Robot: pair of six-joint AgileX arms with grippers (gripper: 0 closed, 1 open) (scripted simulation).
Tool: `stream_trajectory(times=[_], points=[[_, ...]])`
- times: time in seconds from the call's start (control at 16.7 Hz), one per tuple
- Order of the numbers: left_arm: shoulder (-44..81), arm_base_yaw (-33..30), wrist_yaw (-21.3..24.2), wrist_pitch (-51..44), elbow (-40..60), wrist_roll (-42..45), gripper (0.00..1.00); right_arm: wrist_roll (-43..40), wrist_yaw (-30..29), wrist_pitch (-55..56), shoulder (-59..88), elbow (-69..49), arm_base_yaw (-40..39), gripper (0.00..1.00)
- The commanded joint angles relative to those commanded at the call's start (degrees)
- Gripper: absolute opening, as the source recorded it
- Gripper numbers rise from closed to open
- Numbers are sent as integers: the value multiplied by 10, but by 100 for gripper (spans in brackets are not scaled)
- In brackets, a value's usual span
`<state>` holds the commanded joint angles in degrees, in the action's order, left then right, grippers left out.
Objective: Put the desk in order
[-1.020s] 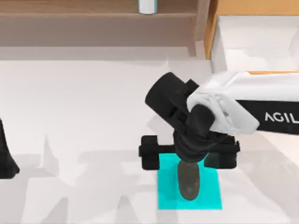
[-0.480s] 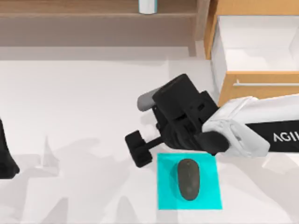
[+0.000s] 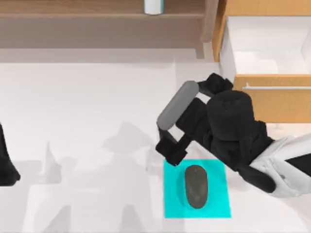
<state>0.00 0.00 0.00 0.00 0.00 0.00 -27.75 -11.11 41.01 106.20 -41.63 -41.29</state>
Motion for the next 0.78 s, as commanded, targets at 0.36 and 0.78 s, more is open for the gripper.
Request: stream_trajectory(times=[0.36, 0.78], points=[[0, 0, 0, 0, 0, 0, 100, -304, -42, 309, -1, 143, 68, 100], [0, 0, 0, 0, 0, 0, 100, -554, -90, 543, 51, 270, 173, 100]])
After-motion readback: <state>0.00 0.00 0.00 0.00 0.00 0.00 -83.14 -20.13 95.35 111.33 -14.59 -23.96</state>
